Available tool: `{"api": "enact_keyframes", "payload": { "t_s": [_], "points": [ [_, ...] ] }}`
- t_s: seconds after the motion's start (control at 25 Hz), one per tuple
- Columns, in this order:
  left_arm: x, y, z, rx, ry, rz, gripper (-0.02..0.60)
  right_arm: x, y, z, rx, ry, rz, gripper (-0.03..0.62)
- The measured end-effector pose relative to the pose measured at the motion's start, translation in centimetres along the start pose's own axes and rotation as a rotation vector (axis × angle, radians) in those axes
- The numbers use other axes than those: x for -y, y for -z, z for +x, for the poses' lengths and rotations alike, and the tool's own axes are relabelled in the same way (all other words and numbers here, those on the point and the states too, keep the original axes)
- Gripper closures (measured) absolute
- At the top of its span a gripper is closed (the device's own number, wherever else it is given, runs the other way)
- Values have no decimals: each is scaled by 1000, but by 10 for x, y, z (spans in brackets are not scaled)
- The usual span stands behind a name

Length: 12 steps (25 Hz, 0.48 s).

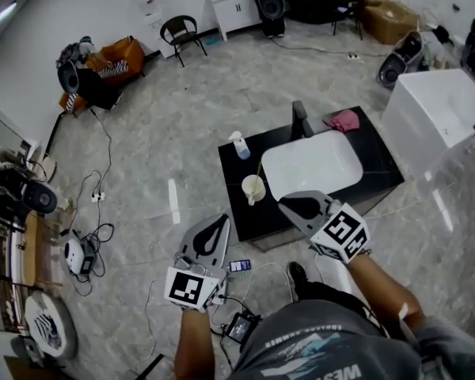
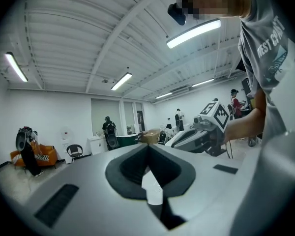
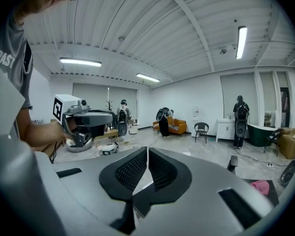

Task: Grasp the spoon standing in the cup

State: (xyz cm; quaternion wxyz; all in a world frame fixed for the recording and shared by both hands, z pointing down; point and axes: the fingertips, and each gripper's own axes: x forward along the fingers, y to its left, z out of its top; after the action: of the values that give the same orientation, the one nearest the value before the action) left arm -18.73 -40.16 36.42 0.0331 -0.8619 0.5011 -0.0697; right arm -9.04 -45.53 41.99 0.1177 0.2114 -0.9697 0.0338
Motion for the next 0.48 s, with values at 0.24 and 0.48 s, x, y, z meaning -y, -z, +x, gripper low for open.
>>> {"api": "enact_keyframes", "payload": {
  "t_s": [0.24,0.48],
  "points": [
    [-36,29,45,-60,-40,-33,580,63,34,55,-64,-31,51,560],
    [-69,60,66,-117,-85,-112,580,101,90,111,-177,-67,118,559]
  ]
}}
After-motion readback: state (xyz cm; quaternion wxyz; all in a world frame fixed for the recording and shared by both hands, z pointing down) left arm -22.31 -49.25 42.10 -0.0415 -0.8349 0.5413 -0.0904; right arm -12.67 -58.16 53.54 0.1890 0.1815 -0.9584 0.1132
